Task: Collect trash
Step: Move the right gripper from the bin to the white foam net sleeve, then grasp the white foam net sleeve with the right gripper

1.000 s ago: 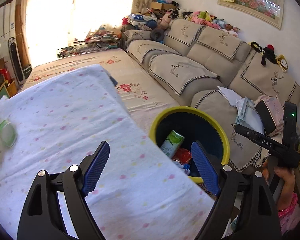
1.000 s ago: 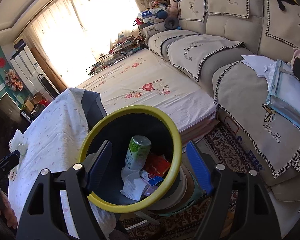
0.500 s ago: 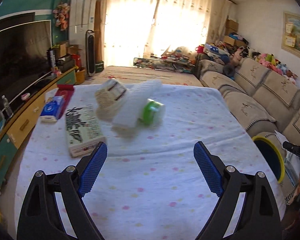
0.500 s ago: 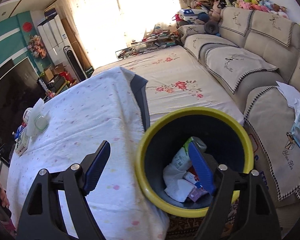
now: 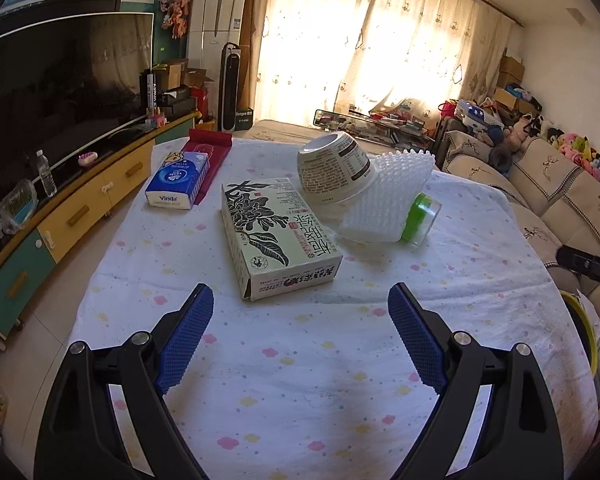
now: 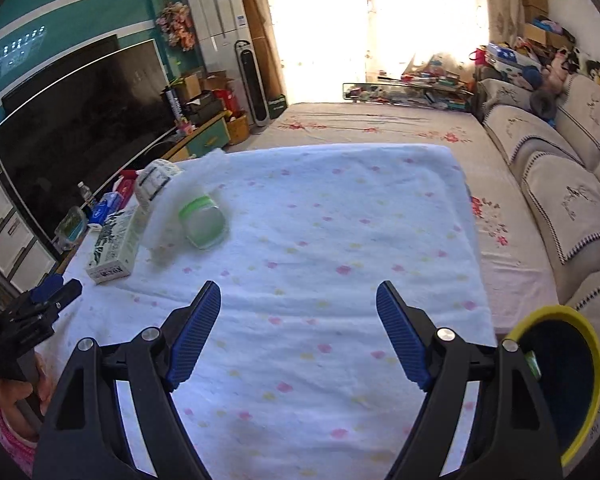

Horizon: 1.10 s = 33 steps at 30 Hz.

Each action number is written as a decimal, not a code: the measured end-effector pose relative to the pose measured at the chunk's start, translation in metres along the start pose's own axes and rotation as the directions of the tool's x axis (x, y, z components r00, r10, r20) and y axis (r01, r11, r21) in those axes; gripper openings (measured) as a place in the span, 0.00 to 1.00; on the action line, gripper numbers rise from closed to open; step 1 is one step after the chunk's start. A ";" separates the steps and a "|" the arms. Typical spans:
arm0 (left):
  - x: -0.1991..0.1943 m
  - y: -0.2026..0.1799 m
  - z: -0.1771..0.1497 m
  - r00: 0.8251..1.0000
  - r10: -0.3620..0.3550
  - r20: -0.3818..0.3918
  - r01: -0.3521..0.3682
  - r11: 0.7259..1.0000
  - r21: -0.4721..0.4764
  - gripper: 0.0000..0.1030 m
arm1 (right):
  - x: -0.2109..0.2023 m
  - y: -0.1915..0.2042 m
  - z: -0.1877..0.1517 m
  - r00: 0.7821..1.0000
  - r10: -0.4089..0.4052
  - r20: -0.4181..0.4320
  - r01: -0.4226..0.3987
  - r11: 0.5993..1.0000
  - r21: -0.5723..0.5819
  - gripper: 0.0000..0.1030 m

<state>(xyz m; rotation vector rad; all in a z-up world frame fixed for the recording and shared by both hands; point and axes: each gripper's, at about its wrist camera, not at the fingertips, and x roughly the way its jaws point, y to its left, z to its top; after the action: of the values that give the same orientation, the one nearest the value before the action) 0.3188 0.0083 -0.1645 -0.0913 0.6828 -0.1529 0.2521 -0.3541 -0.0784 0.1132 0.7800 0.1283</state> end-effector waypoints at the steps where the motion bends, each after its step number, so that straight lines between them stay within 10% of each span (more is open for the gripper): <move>1: -0.002 -0.001 0.000 1.000 -0.003 0.004 0.003 1.000 0.001 0.88 | 0.007 0.011 0.007 1.000 0.014 0.003 -0.014 1.000 -0.016 0.74; 18: -0.007 -0.014 -0.004 1.000 -0.013 0.007 0.013 1.000 0.025 0.88 | 0.134 0.085 0.095 0.996 0.074 -0.045 -0.072 0.997 0.040 0.68; 26: -0.005 -0.020 -0.006 1.000 -0.013 0.003 0.013 0.999 0.049 0.88 | 0.142 0.096 0.097 0.995 0.095 -0.040 -0.093 0.994 0.053 0.17; 33: -0.006 -0.021 -0.007 1.000 -0.009 0.004 0.009 0.999 0.052 0.88 | 0.103 0.090 0.088 0.989 0.148 0.011 -0.148 0.987 0.060 0.11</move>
<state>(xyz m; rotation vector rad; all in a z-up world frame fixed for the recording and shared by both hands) 0.3081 -0.0117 -0.1633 -0.0454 0.6742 -0.1791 0.3804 -0.2536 -0.0742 0.2297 0.7686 0.2451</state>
